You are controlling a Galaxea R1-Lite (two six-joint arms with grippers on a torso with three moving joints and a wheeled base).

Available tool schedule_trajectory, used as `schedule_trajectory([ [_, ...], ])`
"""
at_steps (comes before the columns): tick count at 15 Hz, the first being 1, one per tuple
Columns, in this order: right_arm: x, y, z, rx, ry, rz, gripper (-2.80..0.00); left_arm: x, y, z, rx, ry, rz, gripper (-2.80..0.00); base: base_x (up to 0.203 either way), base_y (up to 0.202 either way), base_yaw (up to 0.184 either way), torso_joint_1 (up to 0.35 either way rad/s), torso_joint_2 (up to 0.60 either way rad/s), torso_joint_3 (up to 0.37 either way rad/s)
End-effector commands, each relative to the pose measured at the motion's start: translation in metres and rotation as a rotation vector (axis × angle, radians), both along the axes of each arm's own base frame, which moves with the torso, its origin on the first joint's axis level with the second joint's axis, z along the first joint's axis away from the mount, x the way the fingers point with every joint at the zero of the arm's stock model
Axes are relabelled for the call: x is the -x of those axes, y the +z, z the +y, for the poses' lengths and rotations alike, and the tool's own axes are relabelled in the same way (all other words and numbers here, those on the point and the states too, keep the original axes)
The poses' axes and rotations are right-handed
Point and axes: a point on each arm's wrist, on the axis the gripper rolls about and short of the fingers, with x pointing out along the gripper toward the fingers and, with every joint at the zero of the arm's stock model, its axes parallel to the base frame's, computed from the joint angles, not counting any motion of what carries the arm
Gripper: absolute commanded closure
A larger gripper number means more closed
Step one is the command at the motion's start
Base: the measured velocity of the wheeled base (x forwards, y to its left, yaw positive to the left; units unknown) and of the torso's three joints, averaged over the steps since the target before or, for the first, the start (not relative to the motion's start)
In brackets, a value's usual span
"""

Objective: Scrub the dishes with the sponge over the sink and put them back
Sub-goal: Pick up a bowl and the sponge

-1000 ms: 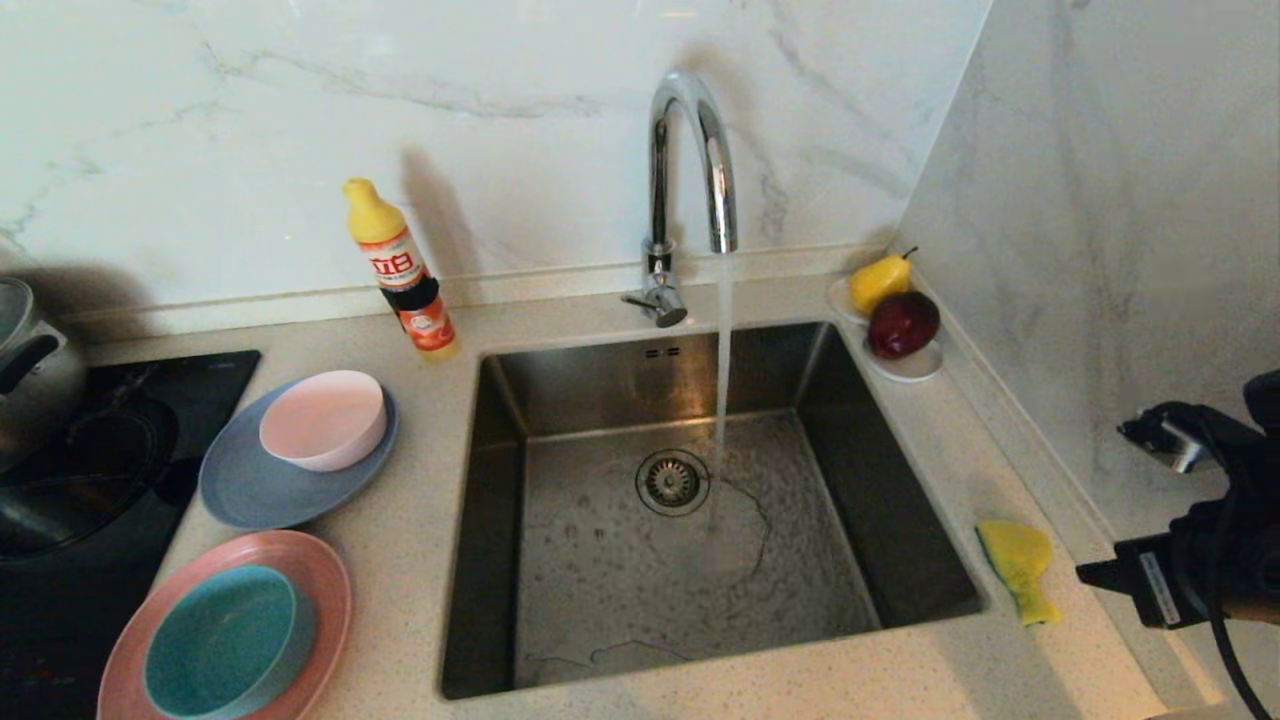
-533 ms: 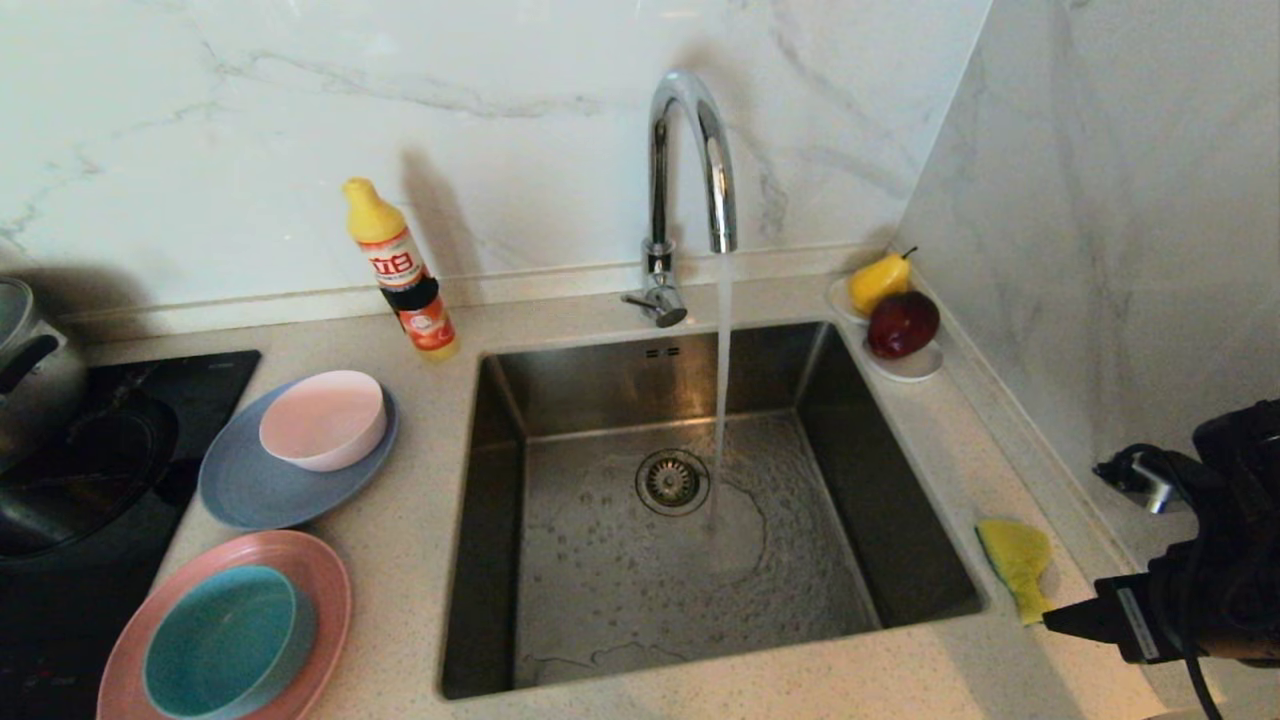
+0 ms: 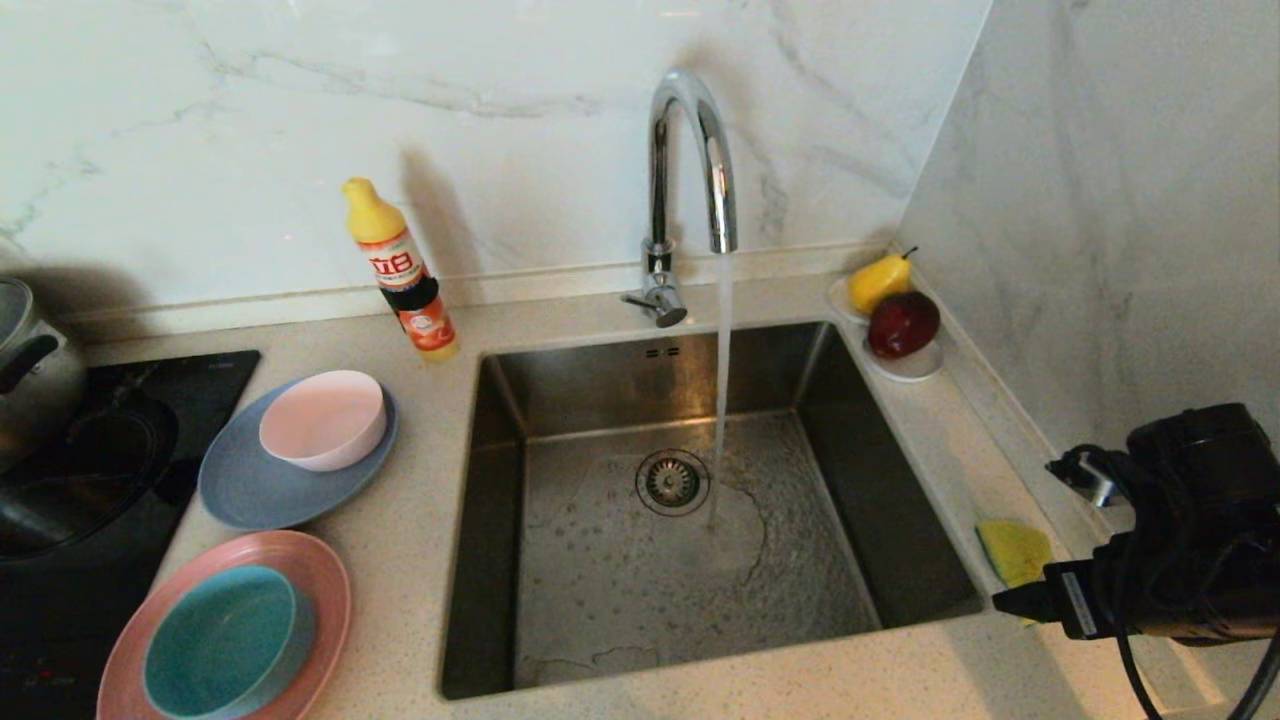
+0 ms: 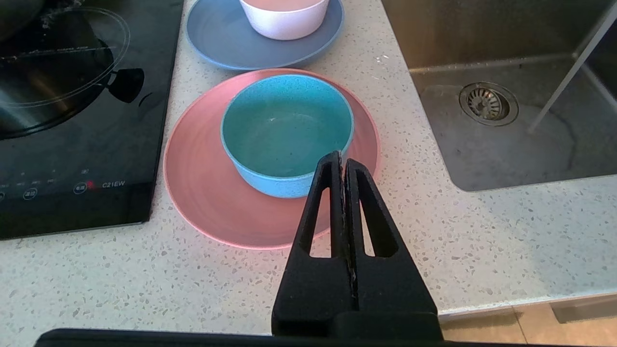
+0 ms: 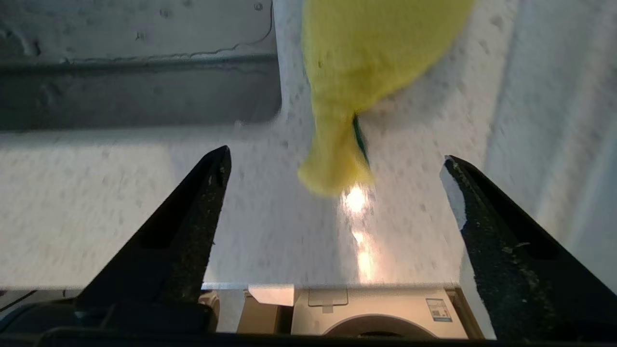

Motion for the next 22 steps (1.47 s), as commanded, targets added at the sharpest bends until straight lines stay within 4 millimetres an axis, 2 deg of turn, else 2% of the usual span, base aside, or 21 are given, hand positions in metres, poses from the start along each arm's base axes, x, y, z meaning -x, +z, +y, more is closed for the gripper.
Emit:
schedule_trajectory([
  [1,-0.011,-0.012,-0.001,0.006,-0.008,0.022,-2.8,-0.001,-0.004,0.0,0.0,0.001,0.015,0.0,0.0,0.0,0.0,0.0,0.0,0.0],
  [4,-0.024,-0.016,-0.004,0.006,-0.028,-0.02,-2.8,-0.001,-0.004,0.0,0.0,0.001,0.015,0.0,0.0,0.0,0.0,0.0,0.0,0.0],
  [9,-0.035,-0.01,-0.013,0.005,-0.062,-0.052,-2.8,-0.001,-0.004,0.0,0.0,0.001,0.015,0.0,0.0,0.0,0.0,0.0,0.0,0.0],
  [20,-0.039,-0.011,-0.021,0.001,-0.085,-0.048,-2.8,-0.001,-0.004,0.0,0.0,0.001,0.015,0.0,0.0,0.0,0.0,0.0,0.0,0.0],
  [21,-0.038,-0.012,-0.021,0.001,-0.085,-0.044,0.0,-0.001,-0.004,0.0,0.0,0.001,0.015,0.0,0.0,0.0,0.0,0.0,0.0,0.0],
  [22,-0.038,-0.012,-0.021,0.0,-0.086,-0.041,0.0,-0.001,-0.004,0.0,0.0,0.0,0.015,0.0,0.0,0.0,0.0,0.0,0.0,0.0],
])
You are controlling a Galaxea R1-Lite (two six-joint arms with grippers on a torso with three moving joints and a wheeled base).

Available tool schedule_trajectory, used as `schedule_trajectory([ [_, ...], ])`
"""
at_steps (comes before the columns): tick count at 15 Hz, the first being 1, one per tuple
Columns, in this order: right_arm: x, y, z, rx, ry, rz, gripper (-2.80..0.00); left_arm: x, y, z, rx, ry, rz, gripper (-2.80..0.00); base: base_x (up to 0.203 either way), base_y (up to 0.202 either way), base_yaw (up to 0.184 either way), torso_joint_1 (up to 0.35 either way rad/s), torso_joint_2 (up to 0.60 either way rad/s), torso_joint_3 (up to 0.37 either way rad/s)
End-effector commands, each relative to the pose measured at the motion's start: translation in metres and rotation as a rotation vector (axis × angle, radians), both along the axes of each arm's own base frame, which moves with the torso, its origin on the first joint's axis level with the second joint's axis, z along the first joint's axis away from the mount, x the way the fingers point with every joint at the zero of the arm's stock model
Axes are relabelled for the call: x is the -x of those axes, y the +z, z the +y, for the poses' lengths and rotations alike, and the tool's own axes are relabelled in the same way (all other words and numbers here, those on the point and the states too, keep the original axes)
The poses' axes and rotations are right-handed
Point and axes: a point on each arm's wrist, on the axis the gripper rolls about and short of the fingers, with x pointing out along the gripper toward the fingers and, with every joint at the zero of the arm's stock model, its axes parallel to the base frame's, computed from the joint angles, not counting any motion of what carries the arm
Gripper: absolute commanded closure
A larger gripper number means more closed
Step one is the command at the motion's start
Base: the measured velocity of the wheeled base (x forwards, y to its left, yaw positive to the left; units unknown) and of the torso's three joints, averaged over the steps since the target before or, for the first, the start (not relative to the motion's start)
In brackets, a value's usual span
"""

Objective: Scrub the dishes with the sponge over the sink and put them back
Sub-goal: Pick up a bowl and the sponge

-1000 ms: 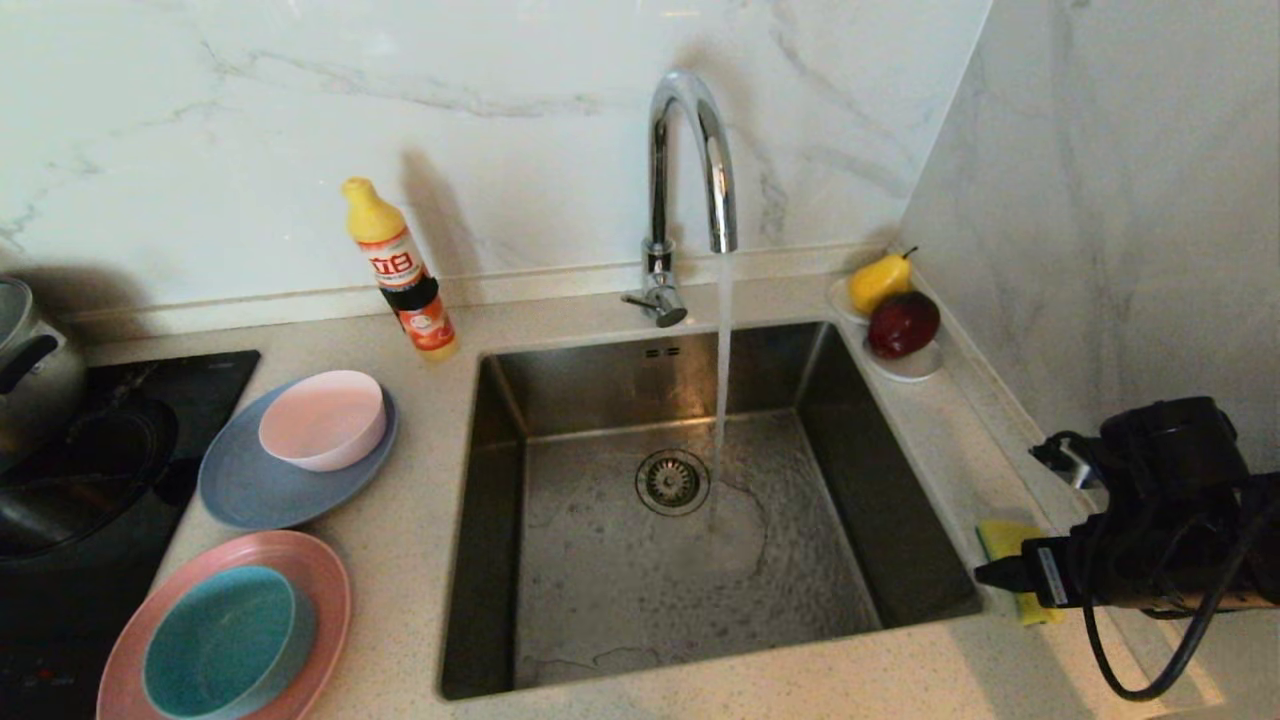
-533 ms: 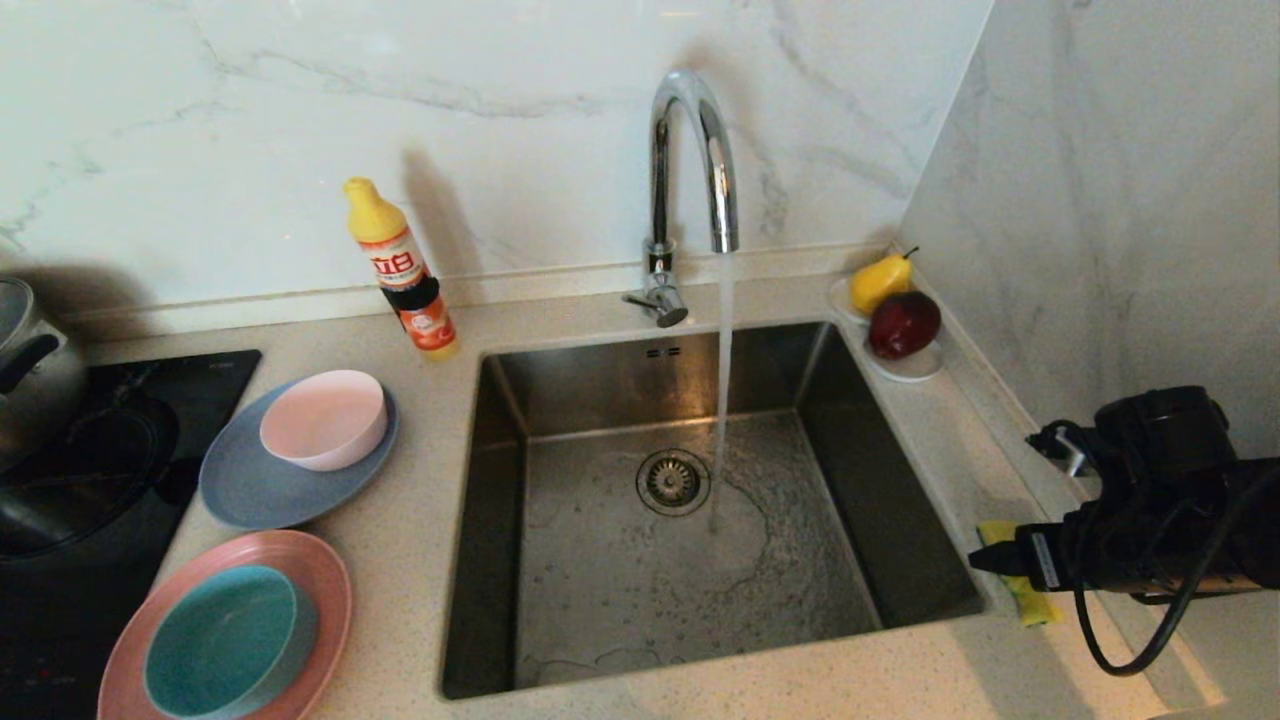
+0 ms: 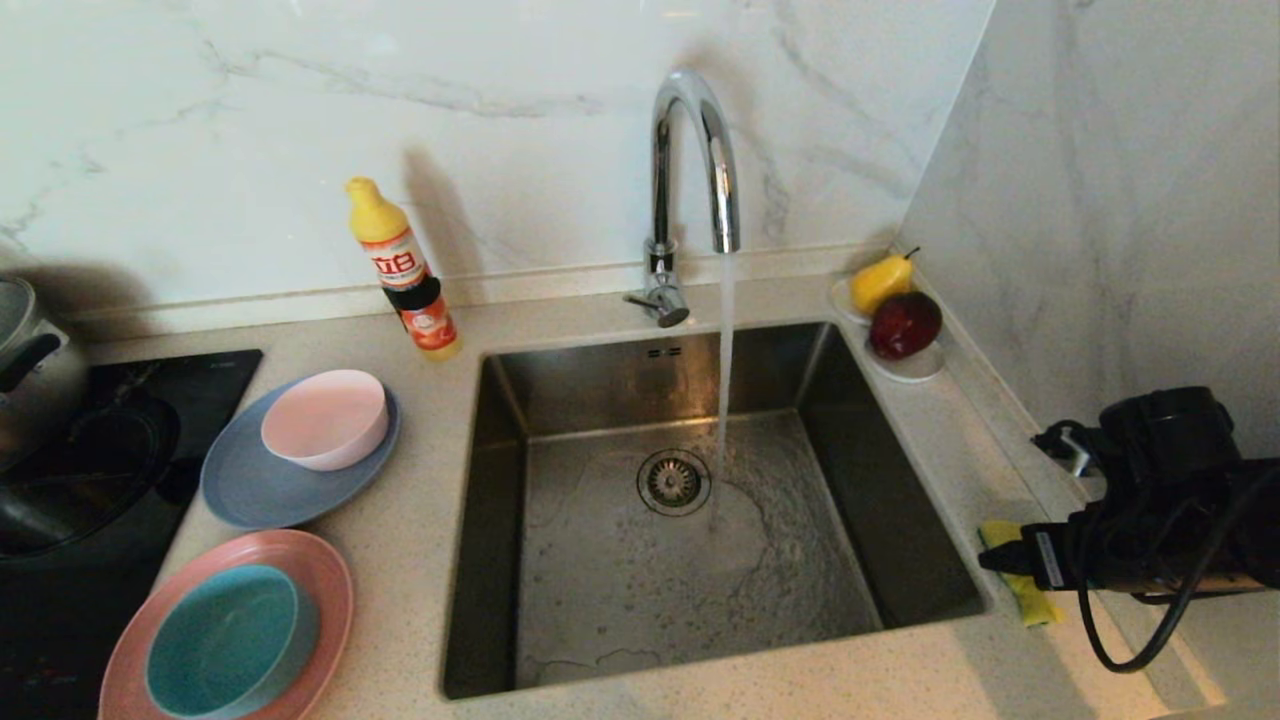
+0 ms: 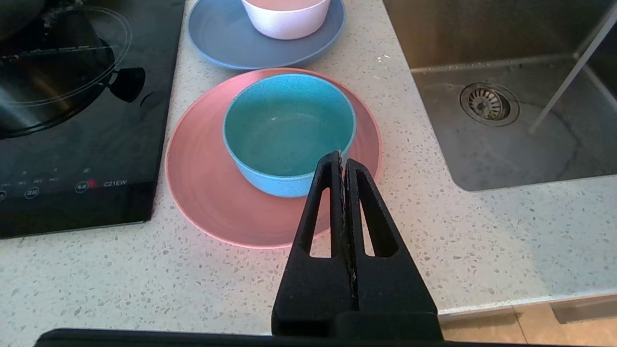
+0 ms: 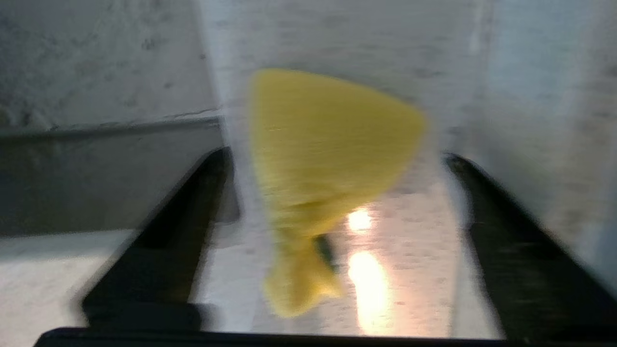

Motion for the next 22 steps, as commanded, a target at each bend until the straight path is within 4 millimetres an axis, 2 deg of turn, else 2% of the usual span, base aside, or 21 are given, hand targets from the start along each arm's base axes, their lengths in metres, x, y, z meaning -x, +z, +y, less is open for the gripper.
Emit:
schedule_trajectory([
  [1,0.001,0.0,0.0,-0.002,0.002,0.006,0.0,-0.001,-0.004,0.0,0.0,0.001,0.014,0.0,0.0,0.0,0.0,0.0,0.0,0.0],
  [11,0.002,0.002,0.004,0.001,0.017,-0.004,0.0,-0.001,-0.004,0.0,0.0,0.001,0.014,0.0,0.0,0.0,0.0,0.0,0.0,0.0],
  [16,-0.009,0.007,0.004,0.038,0.045,-0.033,0.0,-0.001,-0.004,0.0,0.0,0.001,0.014,0.0,0.0,0.0,0.0,0.0,0.0,0.0],
  [22,-0.02,0.02,-0.01,0.157,0.128,-0.086,0.0,-0.001,-0.004,0.0,0.0,0.001,0.014,0.0,0.0,0.0,0.0,0.0,0.0,0.0],
])
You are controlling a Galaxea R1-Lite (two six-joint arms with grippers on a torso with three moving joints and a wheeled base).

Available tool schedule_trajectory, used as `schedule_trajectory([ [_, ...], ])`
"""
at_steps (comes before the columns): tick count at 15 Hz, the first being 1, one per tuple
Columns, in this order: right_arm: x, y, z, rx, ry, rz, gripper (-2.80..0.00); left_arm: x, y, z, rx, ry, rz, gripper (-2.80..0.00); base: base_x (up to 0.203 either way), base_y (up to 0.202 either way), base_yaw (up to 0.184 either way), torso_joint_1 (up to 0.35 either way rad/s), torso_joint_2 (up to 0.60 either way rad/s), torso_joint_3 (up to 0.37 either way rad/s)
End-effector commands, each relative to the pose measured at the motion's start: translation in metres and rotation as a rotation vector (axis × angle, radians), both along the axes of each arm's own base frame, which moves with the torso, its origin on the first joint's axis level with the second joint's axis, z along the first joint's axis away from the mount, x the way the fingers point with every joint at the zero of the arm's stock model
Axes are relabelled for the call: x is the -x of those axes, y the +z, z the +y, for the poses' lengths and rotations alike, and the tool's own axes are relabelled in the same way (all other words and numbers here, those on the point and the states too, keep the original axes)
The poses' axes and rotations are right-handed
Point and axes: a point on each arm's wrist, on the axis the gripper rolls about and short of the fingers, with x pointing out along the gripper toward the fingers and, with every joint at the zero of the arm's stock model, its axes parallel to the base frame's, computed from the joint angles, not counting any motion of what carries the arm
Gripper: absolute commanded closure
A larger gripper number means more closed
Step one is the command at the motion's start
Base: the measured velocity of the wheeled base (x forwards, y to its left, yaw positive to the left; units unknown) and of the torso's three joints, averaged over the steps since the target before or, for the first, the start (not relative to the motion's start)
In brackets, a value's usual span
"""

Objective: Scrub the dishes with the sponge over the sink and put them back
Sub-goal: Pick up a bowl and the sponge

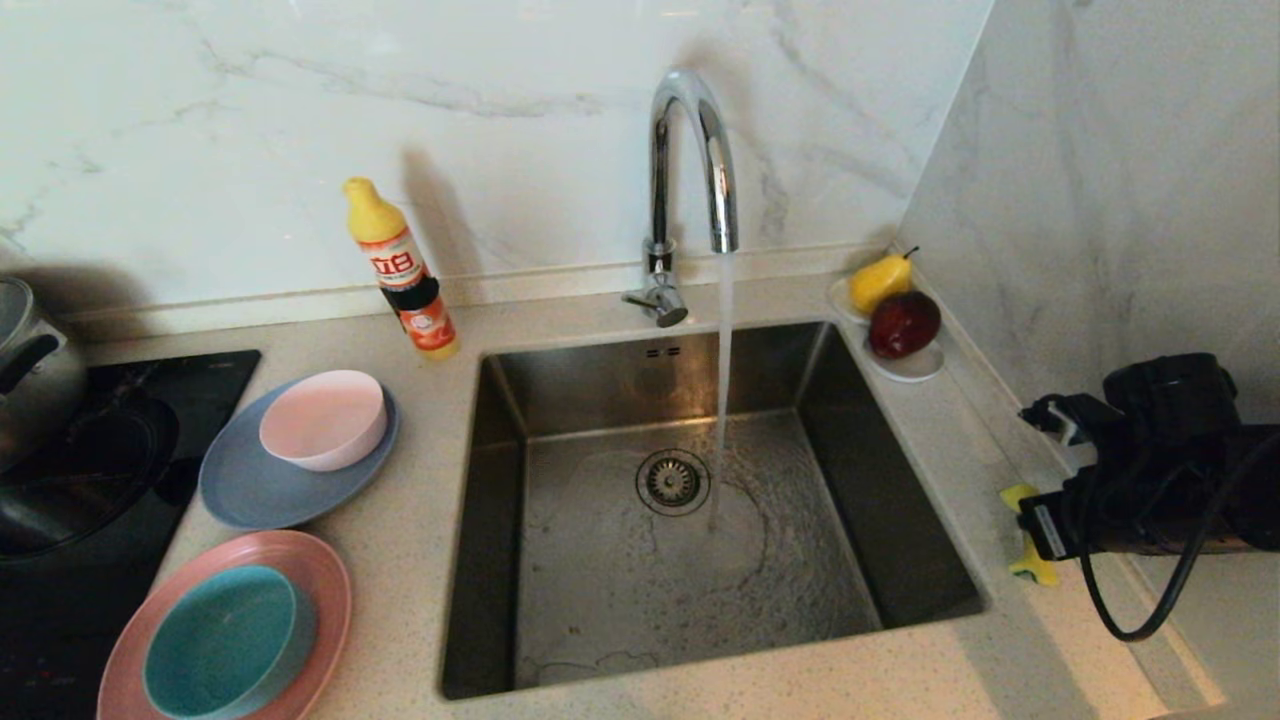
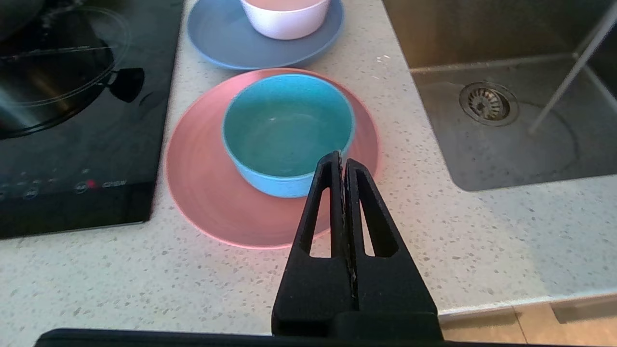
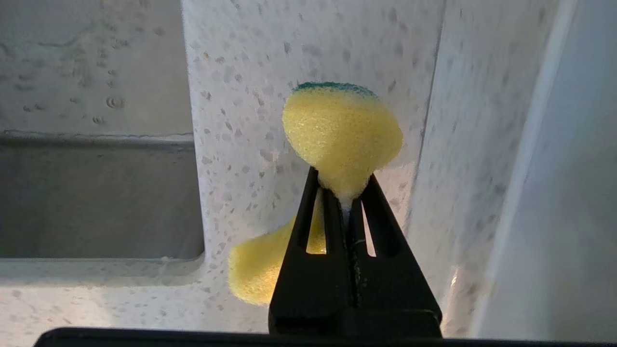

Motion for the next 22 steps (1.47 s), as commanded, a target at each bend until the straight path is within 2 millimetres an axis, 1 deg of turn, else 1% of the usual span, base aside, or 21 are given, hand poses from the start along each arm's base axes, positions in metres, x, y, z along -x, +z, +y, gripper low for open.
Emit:
schedule_trajectory([
  [1,-0.003,0.002,-0.003,0.03,0.017,-0.029,0.0,-0.001,-0.004,0.0,0.0,0.001,0.015,0.0,0.0,0.0,0.0,0.0,0.0,0.0],
  [5,-0.008,-0.003,-0.005,0.07,0.05,-0.047,0.0,-0.001,-0.004,0.0,0.0,0.0,0.015,0.0,0.0,0.0,0.0,0.0,0.0,0.0],
  [8,-0.012,-0.017,-0.006,0.067,0.042,-0.006,0.0,-0.001,-0.004,0.0,0.0,0.001,0.015,0.0,0.0,0.0,0.0,0.0,0.0,0.0],
  [13,-0.018,-0.023,-0.008,0.07,0.037,-0.034,0.0,-0.001,-0.004,0.0,0.0,-0.001,0.015,0.0,0.0,0.0,0.0,0.0,0.0,0.0],
  [14,-0.018,-0.022,-0.008,0.072,0.035,-0.038,0.0,-0.001,-0.004,0.0,0.0,0.0,0.015,0.0,0.0,0.0,0.0,0.0,0.0,0.0],
  [15,-0.018,-0.02,-0.008,0.072,0.033,-0.045,-2.8,-0.001,-0.004,0.0,0.0,-0.001,0.015,0.0,0.0,0.0,0.0,0.0,0.0,0.0],
  [17,-0.019,-0.017,-0.009,0.073,0.032,-0.057,-2.8,-0.001,-0.004,0.0,0.0,-0.001,0.015,0.0,0.0,0.0,0.0,0.0,0.0,0.0],
  [19,-0.019,-0.018,-0.009,0.072,0.029,-0.052,-2.8,-0.001,-0.004,0.0,0.0,0.0,0.015,0.0,0.0,0.0,0.0,0.0,0.0,0.0],
  [22,-0.02,-0.011,-0.009,0.067,0.022,-0.082,-2.8,-0.001,-0.004,0.0,0.0,0.001,0.015,0.0,0.0,0.0,0.0,0.0,0.0,0.0],
])
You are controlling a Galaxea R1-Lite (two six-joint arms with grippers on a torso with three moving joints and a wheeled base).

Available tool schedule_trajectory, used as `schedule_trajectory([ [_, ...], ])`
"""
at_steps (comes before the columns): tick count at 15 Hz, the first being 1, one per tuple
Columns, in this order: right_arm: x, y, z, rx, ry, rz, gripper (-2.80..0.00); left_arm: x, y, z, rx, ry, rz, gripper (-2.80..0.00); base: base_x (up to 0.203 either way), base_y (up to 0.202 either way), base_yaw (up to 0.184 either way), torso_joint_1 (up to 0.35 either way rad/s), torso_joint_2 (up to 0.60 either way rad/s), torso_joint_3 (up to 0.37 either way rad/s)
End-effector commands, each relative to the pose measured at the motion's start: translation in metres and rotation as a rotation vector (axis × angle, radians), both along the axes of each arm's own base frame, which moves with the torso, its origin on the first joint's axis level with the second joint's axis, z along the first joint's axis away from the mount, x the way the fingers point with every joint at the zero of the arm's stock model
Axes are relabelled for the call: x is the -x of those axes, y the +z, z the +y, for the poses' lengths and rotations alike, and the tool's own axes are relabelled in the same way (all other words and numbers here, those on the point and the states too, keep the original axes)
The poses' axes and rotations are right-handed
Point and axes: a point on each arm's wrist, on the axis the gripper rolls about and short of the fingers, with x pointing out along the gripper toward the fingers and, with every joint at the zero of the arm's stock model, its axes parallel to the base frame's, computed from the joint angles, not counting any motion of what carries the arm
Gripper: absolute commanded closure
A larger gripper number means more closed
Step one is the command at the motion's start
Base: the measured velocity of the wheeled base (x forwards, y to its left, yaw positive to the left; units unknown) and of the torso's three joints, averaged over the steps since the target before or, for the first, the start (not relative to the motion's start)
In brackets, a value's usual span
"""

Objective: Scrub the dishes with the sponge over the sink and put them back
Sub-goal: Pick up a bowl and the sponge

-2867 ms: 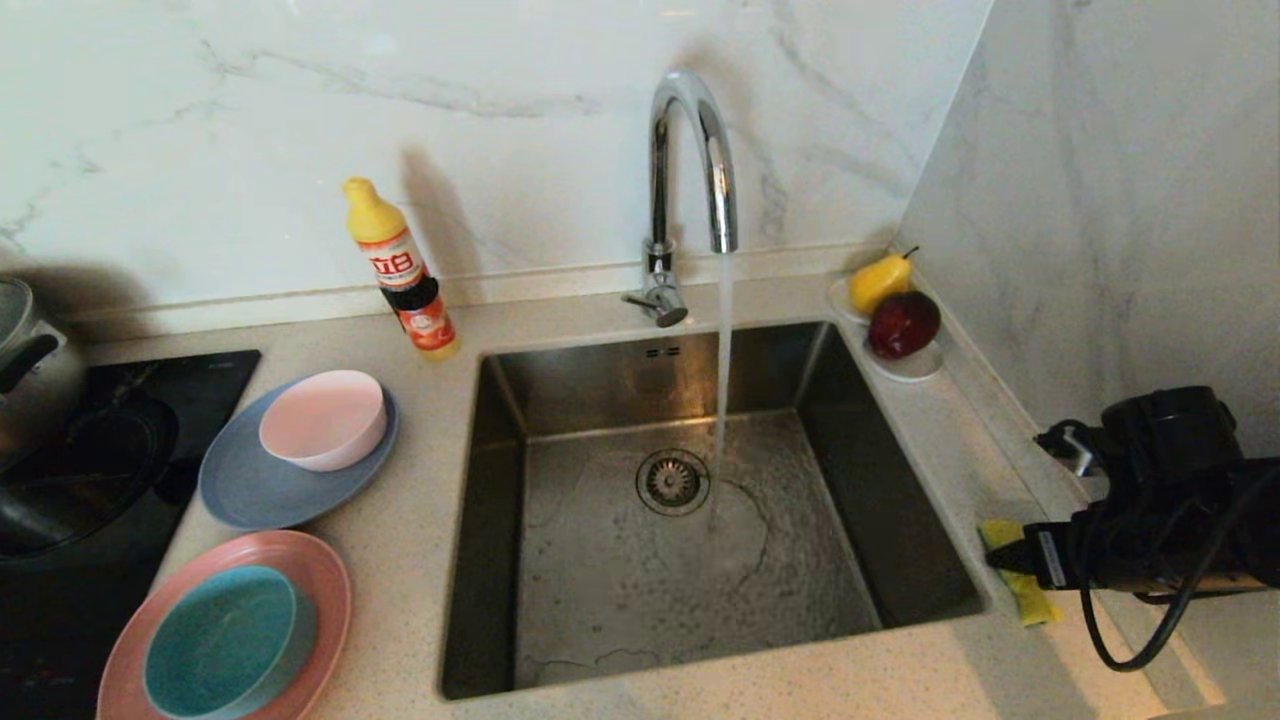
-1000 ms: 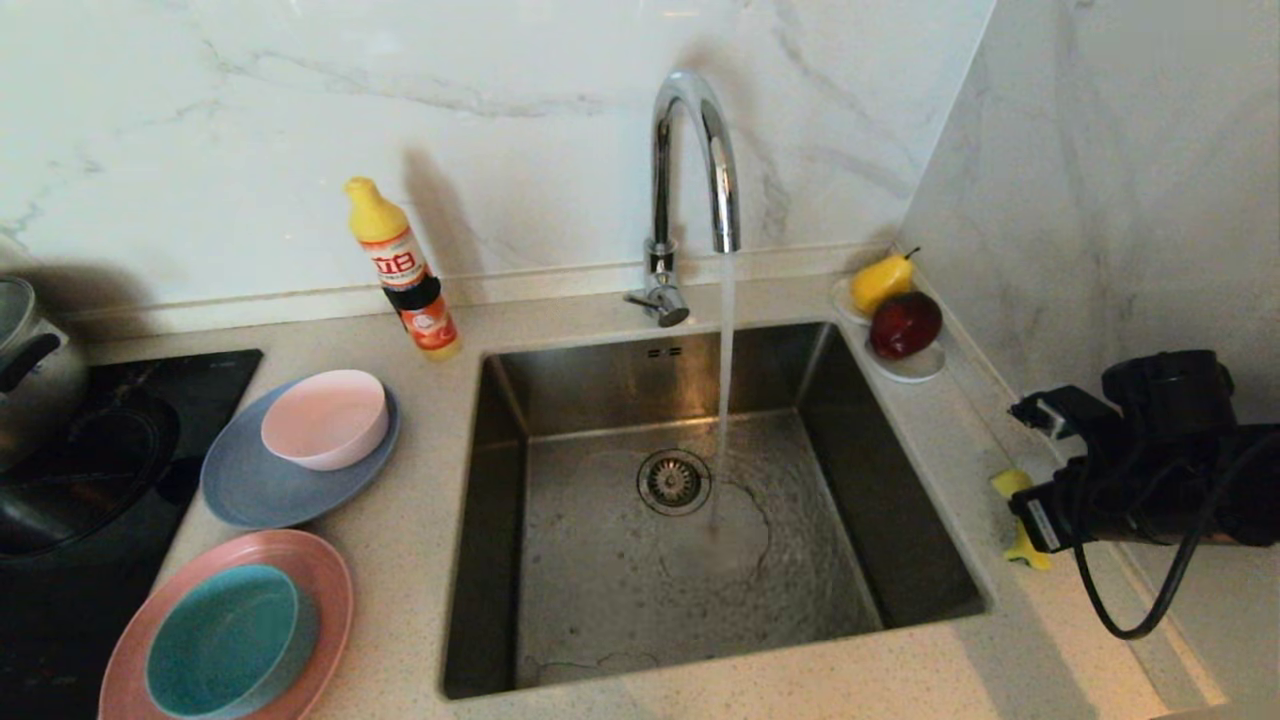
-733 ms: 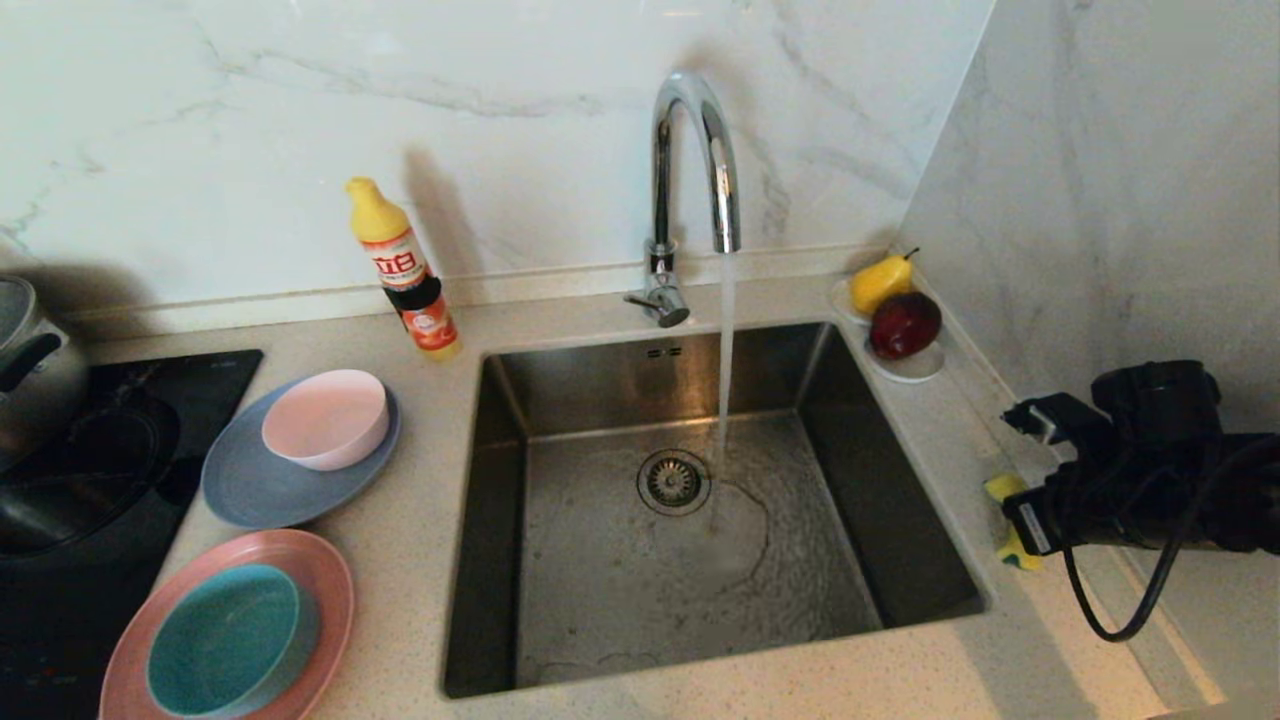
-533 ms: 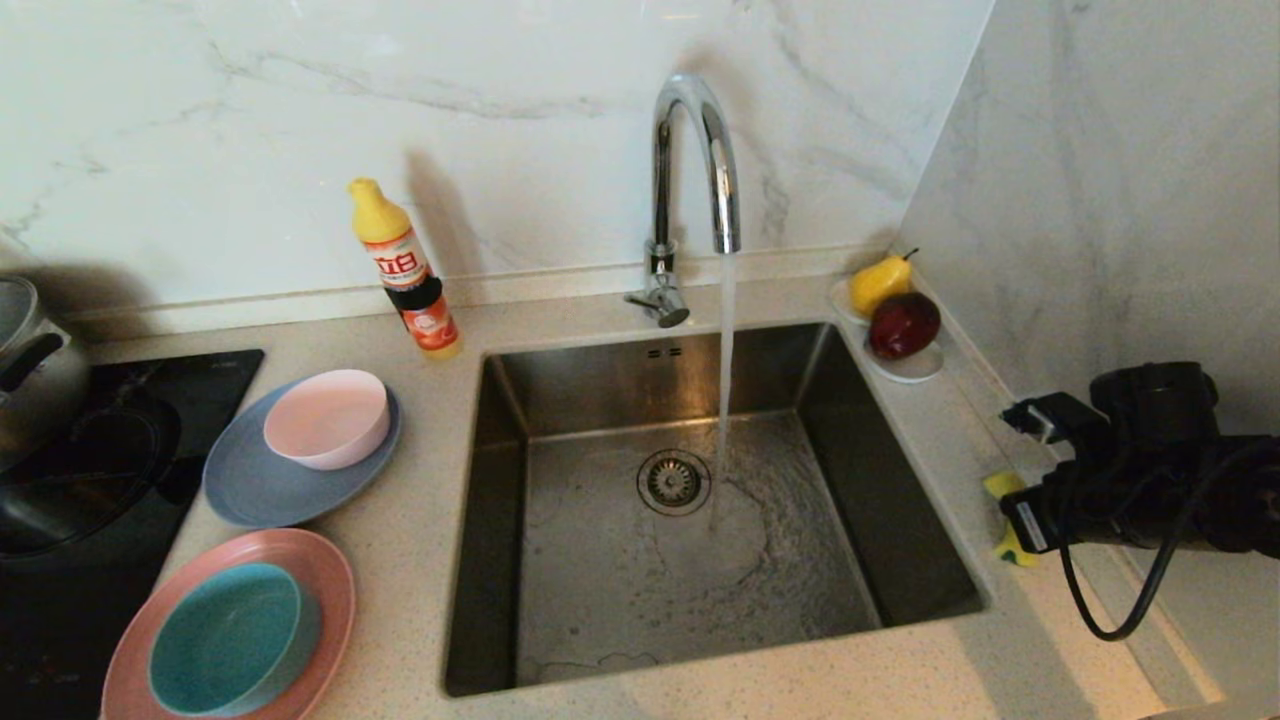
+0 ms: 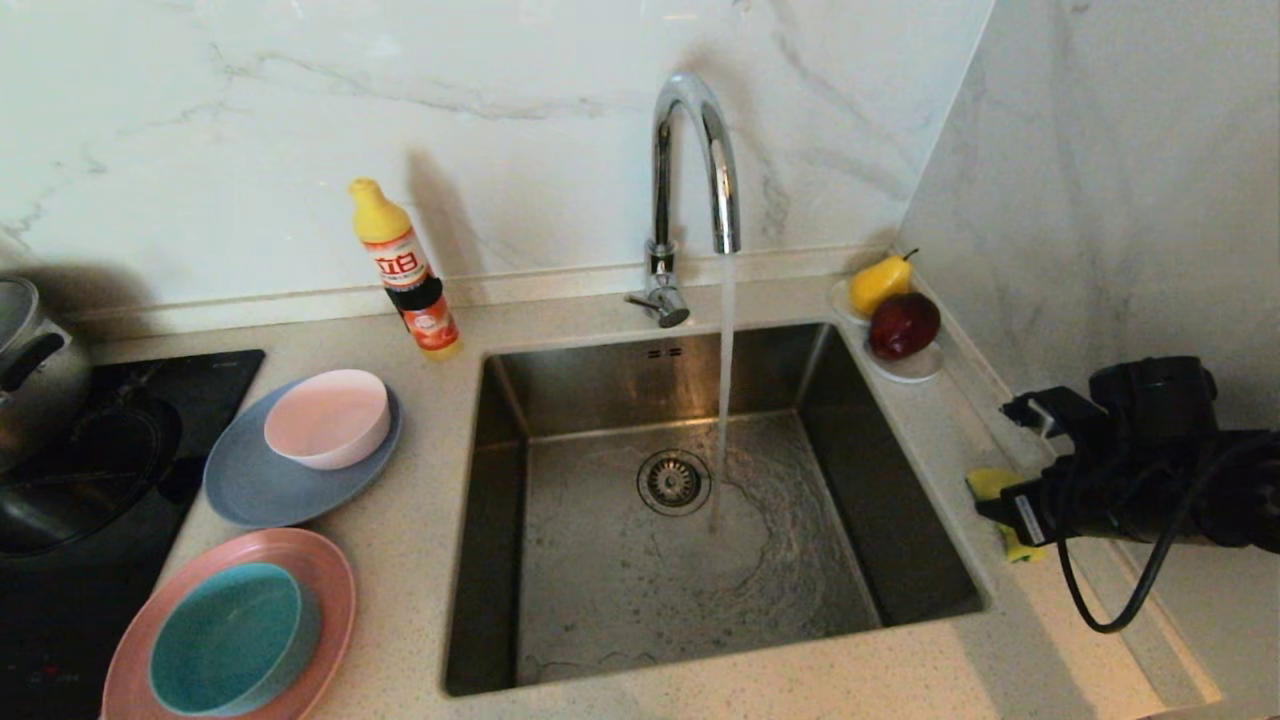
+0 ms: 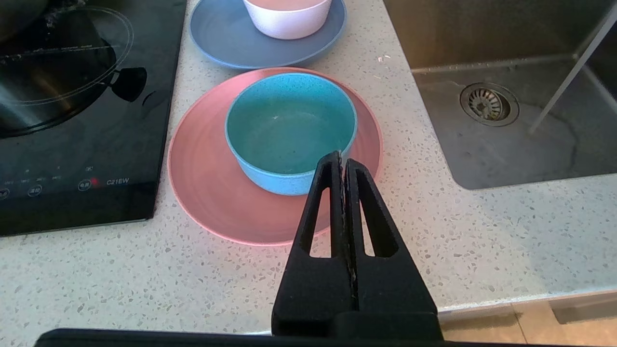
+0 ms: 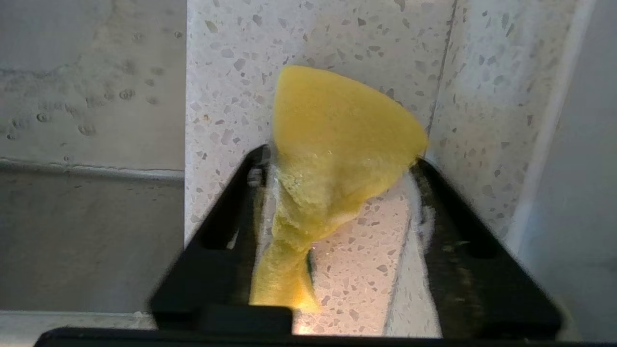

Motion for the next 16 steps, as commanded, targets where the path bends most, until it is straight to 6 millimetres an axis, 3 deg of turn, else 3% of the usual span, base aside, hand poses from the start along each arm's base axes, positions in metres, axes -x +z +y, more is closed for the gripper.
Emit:
schedule_trajectory([
  [1,-0.001,0.005,0.0,0.003,-0.002,-0.021,-2.8,-0.001,-0.004,0.0,0.0,0.0,0.015,0.0,0.0,0.0,0.0,0.0,0.0,0.0],
  [5,0.012,0.013,0.0,0.004,-0.001,-0.03,-2.8,-0.001,-0.004,0.0,0.0,0.0,0.015,0.0,0.0,0.0,0.0,0.0,0.0,0.0],
  [16,0.027,-0.001,0.001,-0.002,-0.002,0.028,-2.8,-0.001,-0.004,0.0,0.0,0.0,0.015,0.0,0.0,0.0,0.0,0.0,0.0,0.0],
])
